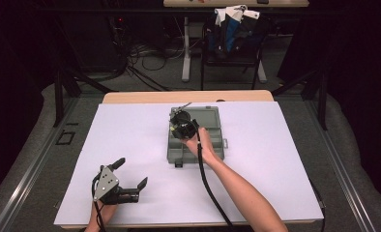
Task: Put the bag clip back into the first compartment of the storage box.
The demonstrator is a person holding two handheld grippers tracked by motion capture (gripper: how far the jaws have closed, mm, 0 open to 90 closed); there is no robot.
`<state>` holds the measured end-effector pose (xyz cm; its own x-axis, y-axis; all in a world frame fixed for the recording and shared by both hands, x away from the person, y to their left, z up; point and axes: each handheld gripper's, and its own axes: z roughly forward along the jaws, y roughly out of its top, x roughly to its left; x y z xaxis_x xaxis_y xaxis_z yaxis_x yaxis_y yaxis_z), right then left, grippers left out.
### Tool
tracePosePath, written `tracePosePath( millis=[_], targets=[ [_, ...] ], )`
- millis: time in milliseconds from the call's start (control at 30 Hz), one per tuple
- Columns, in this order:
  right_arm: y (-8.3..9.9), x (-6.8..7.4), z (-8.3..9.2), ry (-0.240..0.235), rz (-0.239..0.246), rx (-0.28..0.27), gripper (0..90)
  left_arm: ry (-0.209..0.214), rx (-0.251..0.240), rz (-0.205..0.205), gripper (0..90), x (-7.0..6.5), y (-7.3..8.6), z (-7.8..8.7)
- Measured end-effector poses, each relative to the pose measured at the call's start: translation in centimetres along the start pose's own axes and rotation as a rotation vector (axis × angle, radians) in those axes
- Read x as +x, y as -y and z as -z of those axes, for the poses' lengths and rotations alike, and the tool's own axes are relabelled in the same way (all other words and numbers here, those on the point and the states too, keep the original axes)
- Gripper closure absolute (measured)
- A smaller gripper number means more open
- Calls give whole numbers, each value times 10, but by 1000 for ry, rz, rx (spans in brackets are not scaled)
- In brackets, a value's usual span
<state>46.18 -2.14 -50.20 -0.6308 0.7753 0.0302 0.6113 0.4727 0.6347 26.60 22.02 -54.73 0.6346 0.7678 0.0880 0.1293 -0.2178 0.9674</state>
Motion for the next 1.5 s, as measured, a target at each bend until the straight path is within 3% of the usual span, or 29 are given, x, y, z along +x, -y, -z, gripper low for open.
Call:
tracePosePath(
  millis=[167,267,400,533,800,967,1500],
  targets=[
    [1,-4,0,-34,9,-20,620,0,-2,-2,0,0,0,0],
    [4,-7,7,-56,8,-11,532,1,-4,-4,0,0,0,0],
    [13,-14,17,-82,17,-38,380,6,2,-8,0,0,0,-1],
    [22,-21,28,-98,57,-47,203,2,1,-8,0,-1,-1,0],
    [35,-25,50,-123,79,-90,29,0,5,-14,0,-1,-1,-1],
    [44,-27,61,-133,81,-126,0,-1,6,-14,0,-1,-1,-1],
    [80,-32,96,-137,106,-145,0,0,9,-13,0,-1,-1,-1]
  ],
)
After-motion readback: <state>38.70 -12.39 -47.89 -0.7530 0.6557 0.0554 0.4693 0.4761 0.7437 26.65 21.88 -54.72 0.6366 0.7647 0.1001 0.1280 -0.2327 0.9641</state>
